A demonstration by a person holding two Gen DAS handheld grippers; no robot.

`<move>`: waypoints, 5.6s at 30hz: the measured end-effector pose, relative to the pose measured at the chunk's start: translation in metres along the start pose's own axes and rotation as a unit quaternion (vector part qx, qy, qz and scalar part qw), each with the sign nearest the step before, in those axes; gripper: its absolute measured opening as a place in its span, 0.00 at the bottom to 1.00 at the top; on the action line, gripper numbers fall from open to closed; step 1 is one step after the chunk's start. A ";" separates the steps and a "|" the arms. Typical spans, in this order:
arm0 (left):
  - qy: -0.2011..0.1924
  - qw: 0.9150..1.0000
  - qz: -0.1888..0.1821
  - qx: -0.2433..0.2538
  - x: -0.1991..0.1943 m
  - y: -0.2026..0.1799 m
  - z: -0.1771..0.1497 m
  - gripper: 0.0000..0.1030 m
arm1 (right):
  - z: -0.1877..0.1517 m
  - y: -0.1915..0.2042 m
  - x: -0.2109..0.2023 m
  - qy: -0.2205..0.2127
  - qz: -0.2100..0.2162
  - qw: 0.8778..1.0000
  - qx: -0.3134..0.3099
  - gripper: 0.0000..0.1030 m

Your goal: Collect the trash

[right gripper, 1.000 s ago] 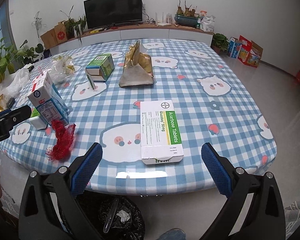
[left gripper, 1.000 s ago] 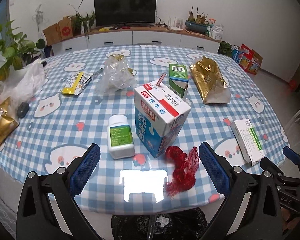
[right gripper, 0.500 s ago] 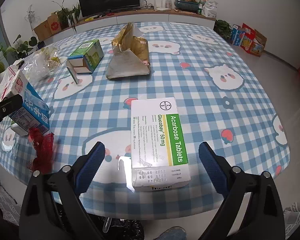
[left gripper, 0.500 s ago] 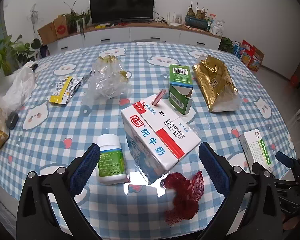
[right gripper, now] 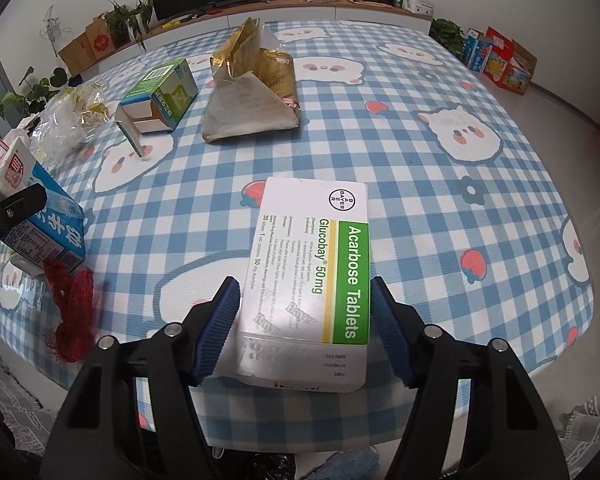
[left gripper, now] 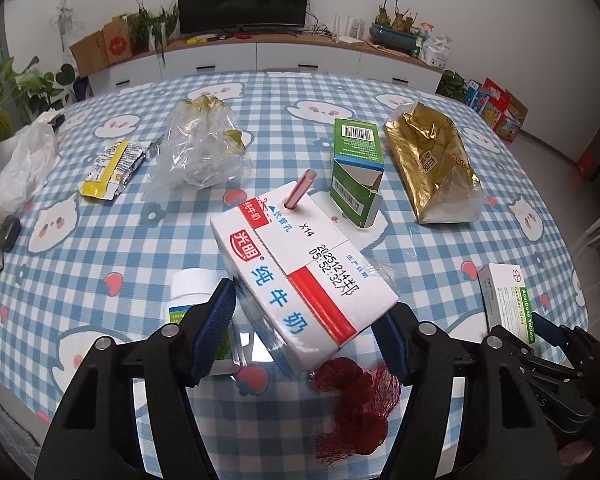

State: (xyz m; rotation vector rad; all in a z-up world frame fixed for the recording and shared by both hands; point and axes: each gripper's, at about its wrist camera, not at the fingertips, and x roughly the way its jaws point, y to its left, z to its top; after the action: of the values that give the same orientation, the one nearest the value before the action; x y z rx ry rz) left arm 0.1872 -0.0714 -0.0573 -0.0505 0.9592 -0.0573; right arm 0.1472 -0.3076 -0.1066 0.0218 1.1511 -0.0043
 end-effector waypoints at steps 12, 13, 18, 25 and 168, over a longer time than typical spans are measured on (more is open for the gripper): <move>-0.015 1.000 0.007 -0.007 -0.004 0.003 0.001 0.45 | -0.001 -0.001 -0.002 -0.004 0.000 1.000 0.005 0.58; -0.016 1.000 0.006 -0.008 -0.005 0.003 0.001 0.44 | 0.000 -0.002 -0.002 -0.004 0.000 1.000 0.006 0.58; -0.021 1.000 0.003 -0.007 -0.009 0.002 0.002 0.40 | 0.001 -0.003 -0.008 -0.008 -0.001 1.000 0.007 0.58; -0.024 1.000 0.002 -0.008 -0.015 0.003 0.002 0.39 | 0.002 -0.002 -0.020 -0.017 -0.001 1.000 0.008 0.58; 0.074 0.997 -0.005 -0.015 -0.027 0.014 -0.254 0.91 | -0.197 0.037 -0.032 0.000 -0.002 0.999 -0.033 0.58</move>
State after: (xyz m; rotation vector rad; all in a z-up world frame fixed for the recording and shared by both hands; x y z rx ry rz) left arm -0.0358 -0.0604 -0.1813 -0.0803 1.1086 -0.0556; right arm -0.0452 -0.2666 -0.1566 -0.0389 1.1513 0.0304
